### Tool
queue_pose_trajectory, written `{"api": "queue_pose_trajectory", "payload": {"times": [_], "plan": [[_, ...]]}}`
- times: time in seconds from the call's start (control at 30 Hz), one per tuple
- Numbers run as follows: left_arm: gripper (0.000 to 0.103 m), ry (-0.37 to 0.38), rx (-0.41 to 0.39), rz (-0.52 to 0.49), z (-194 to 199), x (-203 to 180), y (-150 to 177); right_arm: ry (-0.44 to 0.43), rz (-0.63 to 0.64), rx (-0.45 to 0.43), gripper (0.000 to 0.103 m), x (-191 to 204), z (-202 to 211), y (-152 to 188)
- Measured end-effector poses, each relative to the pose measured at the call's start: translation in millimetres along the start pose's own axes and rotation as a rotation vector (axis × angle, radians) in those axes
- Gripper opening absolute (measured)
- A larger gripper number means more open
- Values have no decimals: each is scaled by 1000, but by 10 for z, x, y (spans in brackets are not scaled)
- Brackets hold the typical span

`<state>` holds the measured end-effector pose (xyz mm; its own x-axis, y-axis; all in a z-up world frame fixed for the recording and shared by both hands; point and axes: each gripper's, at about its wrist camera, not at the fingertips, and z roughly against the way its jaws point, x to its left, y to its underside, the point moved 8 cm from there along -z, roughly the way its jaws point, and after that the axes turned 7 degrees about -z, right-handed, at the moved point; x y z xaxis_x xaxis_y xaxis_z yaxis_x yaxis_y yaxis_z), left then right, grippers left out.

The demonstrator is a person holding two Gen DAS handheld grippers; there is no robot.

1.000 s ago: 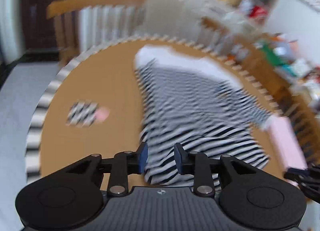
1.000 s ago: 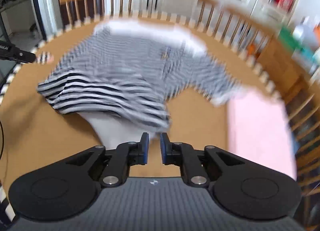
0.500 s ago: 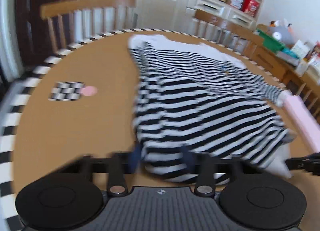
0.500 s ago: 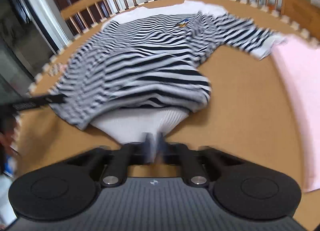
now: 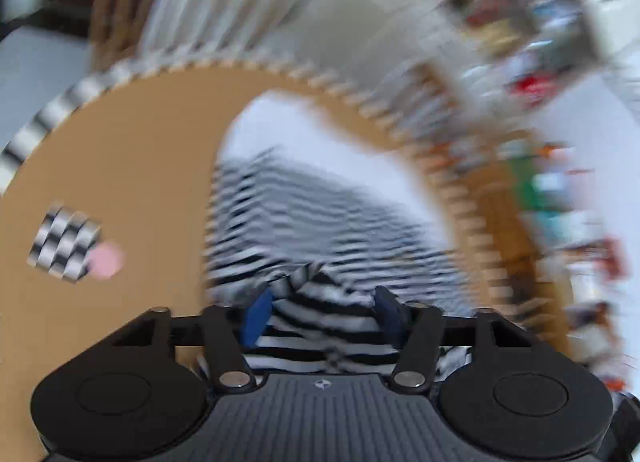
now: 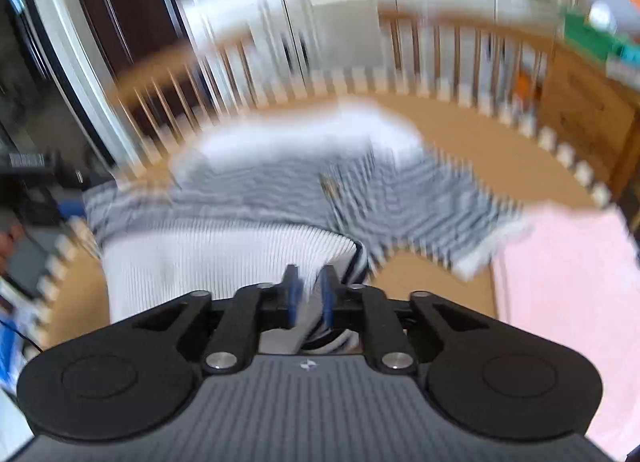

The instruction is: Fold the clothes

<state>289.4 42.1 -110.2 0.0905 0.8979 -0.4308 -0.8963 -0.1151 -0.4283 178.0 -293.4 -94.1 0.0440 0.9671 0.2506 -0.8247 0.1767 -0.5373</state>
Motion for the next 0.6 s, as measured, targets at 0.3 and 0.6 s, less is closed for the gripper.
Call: {"api": "queue_pose_trajectory", "payload": {"times": [0.3, 0.6], "plan": [[58, -39, -101, -216, 86, 29, 716, -59, -89, -93, 47, -205, 252, 535], [21, -90, -185, -377, -81, -111, 1012, -134, -142, -49, 8, 214, -295, 472]]}}
